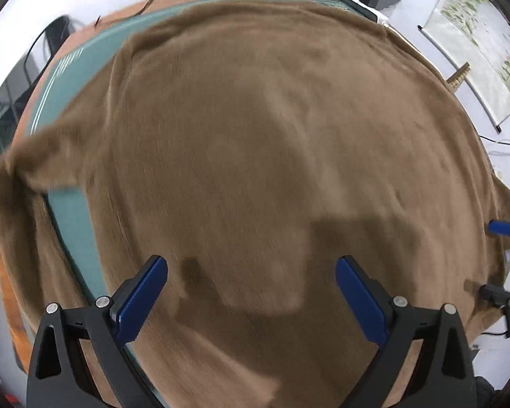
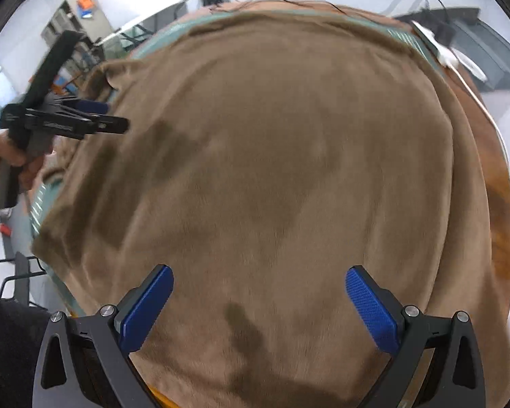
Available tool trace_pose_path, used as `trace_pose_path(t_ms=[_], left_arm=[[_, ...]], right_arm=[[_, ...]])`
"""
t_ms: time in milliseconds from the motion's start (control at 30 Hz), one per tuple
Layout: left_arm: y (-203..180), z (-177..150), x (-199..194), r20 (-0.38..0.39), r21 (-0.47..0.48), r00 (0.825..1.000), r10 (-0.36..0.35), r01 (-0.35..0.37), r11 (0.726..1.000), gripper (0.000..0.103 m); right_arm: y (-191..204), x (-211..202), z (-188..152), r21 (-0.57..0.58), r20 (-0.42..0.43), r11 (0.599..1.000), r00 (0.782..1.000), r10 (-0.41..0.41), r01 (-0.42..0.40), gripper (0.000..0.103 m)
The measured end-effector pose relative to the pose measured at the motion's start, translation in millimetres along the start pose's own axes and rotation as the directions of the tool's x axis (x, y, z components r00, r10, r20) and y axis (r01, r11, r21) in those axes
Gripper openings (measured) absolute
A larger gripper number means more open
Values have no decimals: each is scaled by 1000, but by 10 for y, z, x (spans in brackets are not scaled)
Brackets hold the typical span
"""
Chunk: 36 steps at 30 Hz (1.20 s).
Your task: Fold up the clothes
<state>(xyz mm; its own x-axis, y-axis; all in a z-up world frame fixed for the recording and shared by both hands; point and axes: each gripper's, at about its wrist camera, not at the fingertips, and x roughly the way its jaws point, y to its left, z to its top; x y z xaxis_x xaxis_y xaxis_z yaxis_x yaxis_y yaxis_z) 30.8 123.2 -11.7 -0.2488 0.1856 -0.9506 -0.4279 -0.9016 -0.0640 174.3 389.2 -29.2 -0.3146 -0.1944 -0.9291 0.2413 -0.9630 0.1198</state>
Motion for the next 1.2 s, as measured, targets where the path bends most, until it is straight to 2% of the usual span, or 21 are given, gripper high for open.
trace_pose_path(t_ms=[67,167,233,333,733,867,933,1000,1100,1200], left_arm=[[-55,-155,4,-4,-9,1000,13,-13,1000,101],[-124,-392,29,-13,-14,999,49,-50,999,101],[-119,-510,51,-21,-29,998,64,-65,997,100],[-112,-685,83,-34,-51,996,86,-87,995,100],[-104,-915,6,10,-145,993,114,-112,983,102],[-128,-1008,-145,42,-127,996,82,-76,989,102],[-167,-1169,-310,87,-71,994,63,-57,996,102],[-158,-1358,-452,117,-25,991,58,-55,998,102],[-72,-1684,-627,144,24,987,75,-79,997,102],[-34,-1886,-625,124,3,989,83,-84,996,102]], right_arm=[[2,79,-156,-6,-19,1000,999,-29,29,103],[-13,259,-378,-63,-84,990,987,-135,130,103],[-47,197,-469,-75,-25,990,993,-119,117,103],[-62,154,-512,-82,6,989,992,-124,124,103],[-152,0,-648,11,121,987,980,-160,160,103],[-180,-156,-716,40,140,985,975,-172,168,103],[-186,-286,-777,57,158,984,971,-179,172,103],[-160,-478,-928,29,207,984,962,-179,177,103],[-90,-630,-1133,-33,239,972,946,-219,233,103],[-6,-527,-1231,-92,206,960,948,-243,266,103]])
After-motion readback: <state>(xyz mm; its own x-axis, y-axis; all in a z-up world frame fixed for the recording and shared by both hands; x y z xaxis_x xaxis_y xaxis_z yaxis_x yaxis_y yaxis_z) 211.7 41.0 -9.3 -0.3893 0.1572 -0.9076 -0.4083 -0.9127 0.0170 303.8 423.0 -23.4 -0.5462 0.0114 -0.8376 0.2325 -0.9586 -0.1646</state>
